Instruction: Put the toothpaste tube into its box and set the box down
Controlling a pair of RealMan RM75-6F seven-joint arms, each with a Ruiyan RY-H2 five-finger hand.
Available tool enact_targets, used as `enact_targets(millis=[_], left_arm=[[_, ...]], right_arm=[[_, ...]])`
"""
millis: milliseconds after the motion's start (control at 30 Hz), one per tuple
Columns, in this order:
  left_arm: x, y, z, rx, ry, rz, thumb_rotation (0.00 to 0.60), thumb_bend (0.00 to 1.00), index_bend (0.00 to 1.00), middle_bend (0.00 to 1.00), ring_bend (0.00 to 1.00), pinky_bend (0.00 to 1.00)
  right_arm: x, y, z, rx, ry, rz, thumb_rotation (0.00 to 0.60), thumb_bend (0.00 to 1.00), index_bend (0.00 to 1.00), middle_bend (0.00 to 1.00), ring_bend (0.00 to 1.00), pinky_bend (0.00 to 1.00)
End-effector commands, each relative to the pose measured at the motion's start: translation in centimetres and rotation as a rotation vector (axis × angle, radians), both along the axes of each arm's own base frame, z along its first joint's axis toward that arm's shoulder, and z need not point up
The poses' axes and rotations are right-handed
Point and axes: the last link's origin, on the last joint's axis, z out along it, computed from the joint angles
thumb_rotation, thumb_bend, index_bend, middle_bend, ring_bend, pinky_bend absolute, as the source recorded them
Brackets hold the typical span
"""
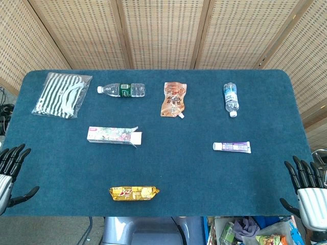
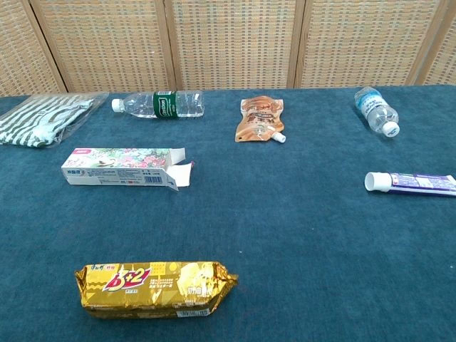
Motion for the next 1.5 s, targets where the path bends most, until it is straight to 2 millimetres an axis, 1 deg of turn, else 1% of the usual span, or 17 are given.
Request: enact_targets(millis=[33, 267, 367, 433, 467, 500, 533, 600, 667, 700, 800, 900, 1033, 1133, 1233, 1367, 1500], left_arm=[[0.0, 0.0, 0.0, 0.003, -0.004, 0.003, 0.6, 0.22, 0.0, 0.0, 0.0, 0.0], [-0.1, 0.2, 0.2, 0.01, -0.016, 0.015, 0.6, 0.22, 0.0, 0.0, 0.0, 0.0], [-0.1, 0.3, 0.3, 0.007, -0.024, 0.009, 0.6, 0.22, 0.0, 0.0, 0.0, 0.0], [-0.2, 0.5, 0.4, 0.006, -0.026, 0.013, 0.6, 0.22, 0.0, 0.0, 0.0, 0.0], [-0.2, 0.6, 0.4, 0.008, -0.027, 0.013, 0.6, 0.22, 0.0, 0.0, 0.0, 0.0], [-0.2, 0.7, 0.4, 0.009, -0.027, 0.016, 0.6, 0.22, 0.0, 0.0, 0.0, 0.0], [-0.2, 0.7, 0.4, 0.009, -0.027, 0.017, 0.6, 0.22, 0.0, 0.0, 0.0, 0.0], [-0.2, 1.0, 0.3, 0.003, -0.028, 0.022, 0.6, 0.22, 0.0, 0.0, 0.0, 0.0], [-0.3, 1.2, 0.3, 0.002, -0.025, 0.028, 0.6, 0.22, 0.0, 0.0, 0.0, 0.0], [-0.3, 1.3, 0.2, 0.0, -0.022, 0.031, 0.6, 0.22, 0.0, 0.0, 0.0, 0.0], [-0.3, 1.6, -0.2, -0.009, -0.014, 0.044, 0.6, 0.22, 0.0, 0.0, 0.0, 0.0], [-0.3, 2.1, -0.4, -0.015, -0.006, 0.06, 0.6, 0.22, 0.0, 0.0, 0.0, 0.0], [-0.4, 2.5, -0.5, -0.012, -0.002, 0.077, 0.6, 0.22, 0.0, 0.0, 0.0, 0.0], [-0.5, 2.6, -0.5, -0.01, -0.001, 0.086, 0.6, 0.22, 0.0, 0.0, 0.0, 0.0], [-0.6, 2.8, -0.7, -0.015, 0.004, 0.093, 0.6, 0.22, 0.0, 0.0, 0.0, 0.0], [-0.6, 2.9, -0.8, -0.017, 0.009, 0.097, 0.6, 0.22, 0.0, 0.0, 0.0, 0.0], [-0.6, 3.0, -0.9, -0.02, 0.01, 0.1, 0.6, 0.22, 0.0, 0.0, 0.0, 0.0]], right_arm=[[-0.1, 0.0, 0.0, 0.002, 0.001, -0.003, 0.6, 0.0, 0.0, 0.0, 0.0, 0.0], [-0.1, -0.2, -0.3, 0.031, -0.003, 0.005, 0.6, 0.0, 0.0, 0.0, 0.0, 0.0], [-0.5, -1.5, -0.7, 0.075, 0.0, -0.005, 0.6, 0.0, 0.0, 0.0, 0.0, 0.0], [-0.8, -3.1, -1.3, 0.115, -0.007, -0.005, 0.6, 0.0, 0.04, 0.02, 0.0, 0.0], [-0.9, -3.9, -1.5, 0.124, -0.011, -0.001, 0.6, 0.0, 0.08, 0.05, 0.0, 0.02], [-1.0, -5.0, -1.9, 0.141, -0.017, 0.005, 0.6, 0.0, 0.12, 0.09, 0.01, 0.05], [-1.0, -5.4, -2.0, 0.146, -0.018, 0.005, 0.6, 0.0, 0.13, 0.13, 0.02, 0.07], [-0.9, -7.6, -3.0, 0.184, -0.048, -0.001, 0.6, 0.0, 0.15, 0.18, 0.07, 0.13], [-0.7, -9.2, -3.6, 0.201, -0.065, 0.005, 0.6, 0.0, 0.15, 0.23, 0.12, 0.2], [-0.4, -10.3, -4.1, 0.209, -0.07, 0.008, 0.6, 0.0, 0.16, 0.24, 0.14, 0.23], [0.2, -12.4, -5.5, 0.23, -0.093, 0.01, 0.6, 0.0, 0.18, 0.28, 0.19, 0.29], [0.8, -14.6, -7.3, 0.249, -0.097, -0.003, 0.6, 0.0, 0.2, 0.3, 0.22, 0.3], [1.3, -16.8, -9.6, 0.272, -0.1, -0.029, 0.6, 0.0, 0.26, 0.33, 0.23, 0.3], [1.2, -17.8, -11.1, 0.295, -0.09, -0.053, 0.6, 0.0, 0.3, 0.34, 0.24, 0.3], [0.8, -18.5, -12.3, 0.306, -0.079, -0.084, 0.6, 0.0, 0.3, 0.35, 0.24, 0.3], [-0.1, -19.5, -13.4, 0.284, -0.053, -0.123, 0.6, 0.0, 0.31, 0.36, 0.24, 0.3], [-1.1, -20.0, -13.8, 0.273, -0.042, -0.154, 0.6, 0.03, 0.31, 0.36, 0.24, 0.3]])
